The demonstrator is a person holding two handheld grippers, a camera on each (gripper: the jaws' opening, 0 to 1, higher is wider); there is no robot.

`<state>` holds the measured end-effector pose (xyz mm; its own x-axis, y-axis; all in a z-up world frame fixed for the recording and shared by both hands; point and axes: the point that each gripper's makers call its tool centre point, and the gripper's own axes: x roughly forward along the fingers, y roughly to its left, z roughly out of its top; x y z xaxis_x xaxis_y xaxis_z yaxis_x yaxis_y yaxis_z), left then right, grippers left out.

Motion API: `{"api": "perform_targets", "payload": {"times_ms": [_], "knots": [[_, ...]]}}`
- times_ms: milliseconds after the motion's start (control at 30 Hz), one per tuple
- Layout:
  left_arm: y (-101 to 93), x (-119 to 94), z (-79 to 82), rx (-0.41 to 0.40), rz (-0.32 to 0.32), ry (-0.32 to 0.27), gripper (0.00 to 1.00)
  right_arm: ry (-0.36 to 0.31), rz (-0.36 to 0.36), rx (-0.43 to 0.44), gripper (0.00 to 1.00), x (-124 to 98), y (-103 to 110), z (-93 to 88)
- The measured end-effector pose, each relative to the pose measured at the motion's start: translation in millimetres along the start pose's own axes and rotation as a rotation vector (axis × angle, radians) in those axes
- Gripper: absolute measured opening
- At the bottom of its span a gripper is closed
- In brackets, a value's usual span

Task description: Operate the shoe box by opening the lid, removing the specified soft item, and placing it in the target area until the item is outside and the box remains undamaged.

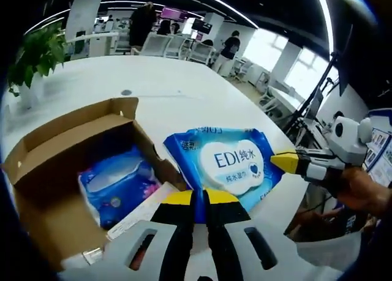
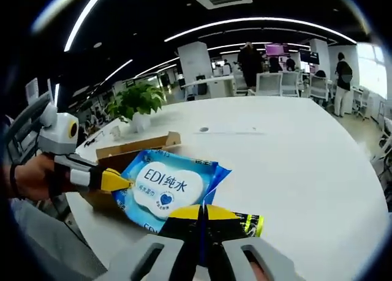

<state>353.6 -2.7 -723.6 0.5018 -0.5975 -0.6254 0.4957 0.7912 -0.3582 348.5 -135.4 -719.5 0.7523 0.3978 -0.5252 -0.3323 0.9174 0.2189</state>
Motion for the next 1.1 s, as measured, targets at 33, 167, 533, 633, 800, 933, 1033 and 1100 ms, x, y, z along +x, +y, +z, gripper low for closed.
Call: {"api": "perform_targets", "payload": {"times_ms": [33, 167, 533, 633, 800, 933, 1033, 1100], "knots": [[-3.9, 3, -0.7, 0.009, -0.005, 0.006, 0.03, 0.000, -0.005, 0.005, 0.00, -3, -1, -1.5], [-14.9, 13, -4.2, 0.023, -0.023, 0.026, 0.04, 0.004, -0.025, 0.019, 0.00, -12, -13, -10.4], [-29.6, 38, -19.3, 0.071, -0.054, 0.087, 0.04, 0.037, -0.061, 0.046, 0.00, -20, -35, -33.0], [-29.2, 43, -24.7, 0.070, -0.055, 0.104, 0.04, 0.049, -0.063, 0.052, 0.00, -18, -38, -38.5], [-26.7, 51, -35.9, 0.059, -0.052, 0.132, 0.04, 0.071, -0.062, 0.049, 0.00, -11, -45, -47.6], [-23.9, 57, -42.9, 0.056, -0.044, 0.152, 0.04, 0.089, -0.059, 0.051, 0.00, -5, -48, -52.7], [-20.9, 60, -45.4, 0.057, -0.036, 0.158, 0.03, 0.098, -0.058, 0.047, 0.00, -2, -50, -54.0], [-19.2, 62, -48.3, 0.054, -0.030, 0.164, 0.02, 0.103, -0.056, 0.045, 0.00, 1, -52, -55.8]]}}
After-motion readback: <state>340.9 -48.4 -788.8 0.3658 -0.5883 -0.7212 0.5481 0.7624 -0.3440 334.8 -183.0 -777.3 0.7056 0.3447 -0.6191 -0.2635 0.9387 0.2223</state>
